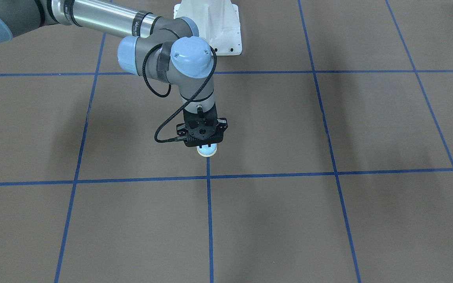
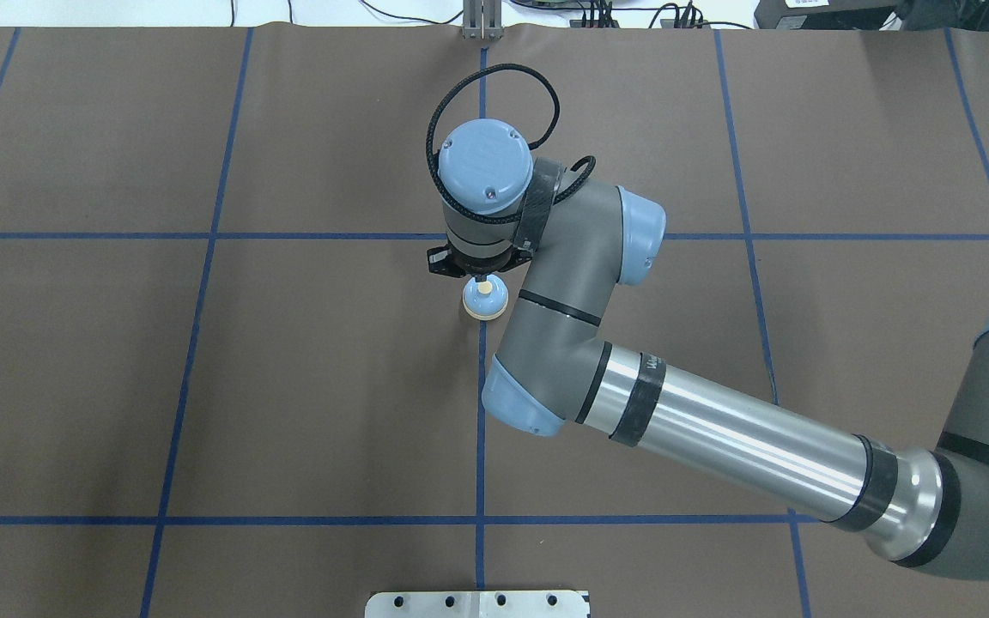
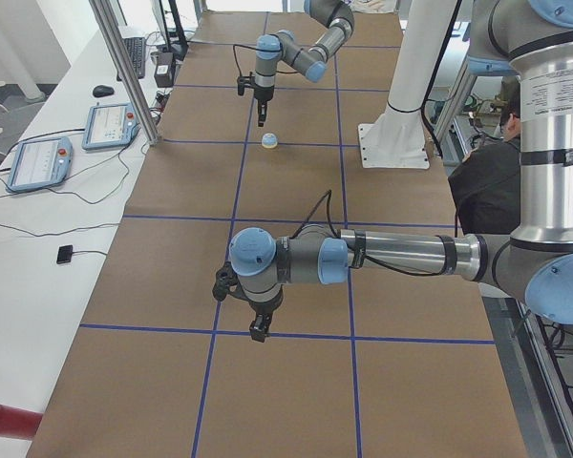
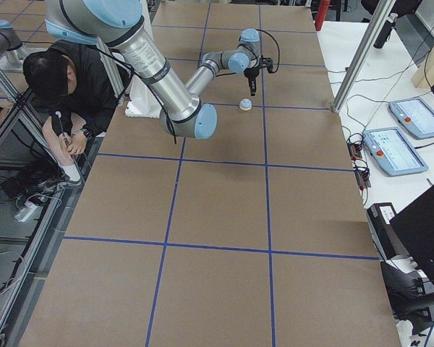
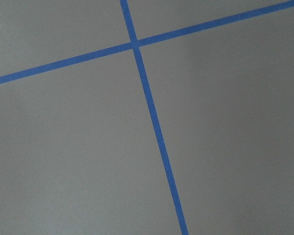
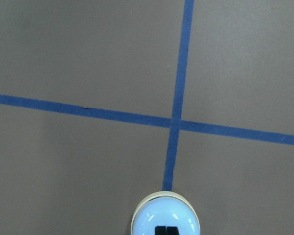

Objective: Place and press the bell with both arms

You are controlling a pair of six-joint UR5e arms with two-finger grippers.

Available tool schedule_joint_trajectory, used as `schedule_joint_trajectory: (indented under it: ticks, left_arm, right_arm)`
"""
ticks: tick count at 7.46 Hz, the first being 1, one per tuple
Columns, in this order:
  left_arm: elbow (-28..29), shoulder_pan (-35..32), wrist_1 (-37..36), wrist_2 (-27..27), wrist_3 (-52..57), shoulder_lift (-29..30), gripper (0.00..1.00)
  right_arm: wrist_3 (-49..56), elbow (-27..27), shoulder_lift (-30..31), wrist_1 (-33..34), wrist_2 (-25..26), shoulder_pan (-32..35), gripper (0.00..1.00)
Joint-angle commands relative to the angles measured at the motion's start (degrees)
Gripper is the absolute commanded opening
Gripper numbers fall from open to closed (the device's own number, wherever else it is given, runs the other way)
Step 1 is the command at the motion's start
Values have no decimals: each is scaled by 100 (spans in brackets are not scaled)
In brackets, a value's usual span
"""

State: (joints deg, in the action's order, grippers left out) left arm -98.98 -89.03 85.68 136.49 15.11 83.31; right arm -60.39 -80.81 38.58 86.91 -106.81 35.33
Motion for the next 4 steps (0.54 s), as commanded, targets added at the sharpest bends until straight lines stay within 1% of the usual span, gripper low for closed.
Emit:
schedule_joint_trajectory:
  ticks: [1,2,3,4]
  left_arm:
    - [-7,0,334,-9,-794,-8,100]
    - [28,0,553,-35,-1034,-52,100]
    - [37,0,999,-53,-1072,-270,100]
    - [-76,0,1169,-87,-1168,-359,100]
  right_arm:
    - [227,-416,341,221,-704,770,100]
    - [769,-731,752,230,-892,1157,100]
    - [1401,-847,1105,230,-1198,1613,100]
    - [2146,-875,1421,230,-1593,2174,100]
